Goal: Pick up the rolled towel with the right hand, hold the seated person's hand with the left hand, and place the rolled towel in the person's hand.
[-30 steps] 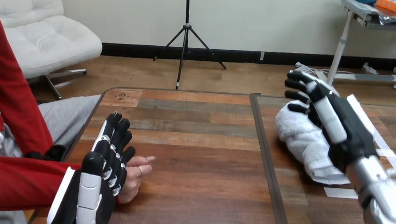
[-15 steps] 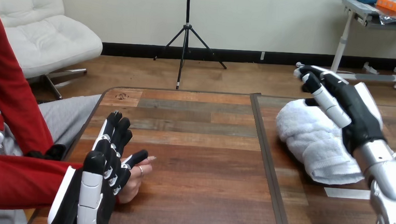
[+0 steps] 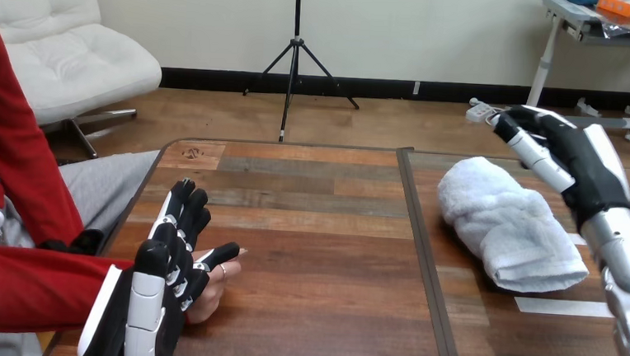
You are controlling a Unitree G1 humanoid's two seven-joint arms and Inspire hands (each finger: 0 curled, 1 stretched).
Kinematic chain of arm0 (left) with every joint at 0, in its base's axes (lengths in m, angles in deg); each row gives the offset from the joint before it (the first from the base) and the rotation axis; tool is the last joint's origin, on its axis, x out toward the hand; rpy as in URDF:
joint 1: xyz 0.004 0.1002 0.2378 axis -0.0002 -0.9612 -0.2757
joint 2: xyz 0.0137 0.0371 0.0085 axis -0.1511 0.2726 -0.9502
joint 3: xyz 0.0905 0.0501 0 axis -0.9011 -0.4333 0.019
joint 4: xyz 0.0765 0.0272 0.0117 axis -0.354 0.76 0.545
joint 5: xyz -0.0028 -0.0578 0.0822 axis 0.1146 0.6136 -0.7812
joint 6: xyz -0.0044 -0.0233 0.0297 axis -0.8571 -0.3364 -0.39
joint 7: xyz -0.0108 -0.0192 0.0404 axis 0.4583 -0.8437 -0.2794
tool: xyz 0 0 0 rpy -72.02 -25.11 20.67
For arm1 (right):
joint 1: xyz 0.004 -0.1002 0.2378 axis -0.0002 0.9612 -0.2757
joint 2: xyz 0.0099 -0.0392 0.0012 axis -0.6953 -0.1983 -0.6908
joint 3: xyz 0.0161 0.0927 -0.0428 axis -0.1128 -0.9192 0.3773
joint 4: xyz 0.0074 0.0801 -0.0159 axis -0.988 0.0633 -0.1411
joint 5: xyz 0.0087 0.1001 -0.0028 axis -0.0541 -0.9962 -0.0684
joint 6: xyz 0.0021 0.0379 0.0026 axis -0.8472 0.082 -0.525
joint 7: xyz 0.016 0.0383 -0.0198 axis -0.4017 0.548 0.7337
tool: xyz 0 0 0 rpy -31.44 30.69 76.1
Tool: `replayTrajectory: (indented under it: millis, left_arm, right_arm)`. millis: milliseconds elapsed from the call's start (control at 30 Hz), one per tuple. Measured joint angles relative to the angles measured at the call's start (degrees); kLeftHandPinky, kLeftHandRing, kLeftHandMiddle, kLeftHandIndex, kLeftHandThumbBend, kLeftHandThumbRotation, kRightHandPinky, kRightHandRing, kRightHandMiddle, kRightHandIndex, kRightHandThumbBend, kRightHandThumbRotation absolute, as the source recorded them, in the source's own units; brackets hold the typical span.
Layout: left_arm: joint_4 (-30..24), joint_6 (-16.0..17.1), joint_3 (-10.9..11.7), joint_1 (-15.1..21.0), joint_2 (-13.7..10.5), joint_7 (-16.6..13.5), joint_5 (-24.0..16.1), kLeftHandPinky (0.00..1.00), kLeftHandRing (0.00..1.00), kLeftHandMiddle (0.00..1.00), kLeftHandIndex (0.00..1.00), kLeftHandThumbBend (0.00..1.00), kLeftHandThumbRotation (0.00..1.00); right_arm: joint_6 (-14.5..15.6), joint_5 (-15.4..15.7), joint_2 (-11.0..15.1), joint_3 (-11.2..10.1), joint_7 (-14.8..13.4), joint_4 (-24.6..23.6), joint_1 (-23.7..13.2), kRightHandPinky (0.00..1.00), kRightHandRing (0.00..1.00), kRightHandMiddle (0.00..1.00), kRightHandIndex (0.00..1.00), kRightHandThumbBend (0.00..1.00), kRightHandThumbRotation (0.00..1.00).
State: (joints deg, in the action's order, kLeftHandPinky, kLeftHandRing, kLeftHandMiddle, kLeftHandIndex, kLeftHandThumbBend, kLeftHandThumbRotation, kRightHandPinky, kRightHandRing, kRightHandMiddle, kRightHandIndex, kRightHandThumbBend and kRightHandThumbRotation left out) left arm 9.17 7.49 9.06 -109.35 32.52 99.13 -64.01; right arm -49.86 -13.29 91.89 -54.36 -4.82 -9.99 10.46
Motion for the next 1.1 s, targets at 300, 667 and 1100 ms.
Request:
replayTrajectory:
  millis: [300,667,1100]
  left_arm:
    - [0.1,0.0,0.0,0.1,0.1,0.0,-0.2,0.82,1.0,1.0,1.0,0.8,1.0]
    - [0.4,0.6,0.1,0.6,0.1,0.0,-0.3,0.82,1.0,1.0,1.0,0.8,1.0]
    - [0.5,2.1,0.2,2.1,0.4,0.2,-0.3,0.81,1.0,1.0,1.0,0.81,1.0]
  right_arm:
    - [0.2,2.4,1.4,1.2,-0.8,7.7,-4.4,0.76,0.89,0.95,0.98,1.0,0.64]
    - [2.8,5.6,2.4,3.3,-1.8,14.8,-8.8,0.81,0.96,1.0,1.0,1.0,0.53]
    - [4.6,7.7,2.4,4.8,-5.1,18.9,-12.2,0.87,1.0,1.0,1.0,1.0,0.43]
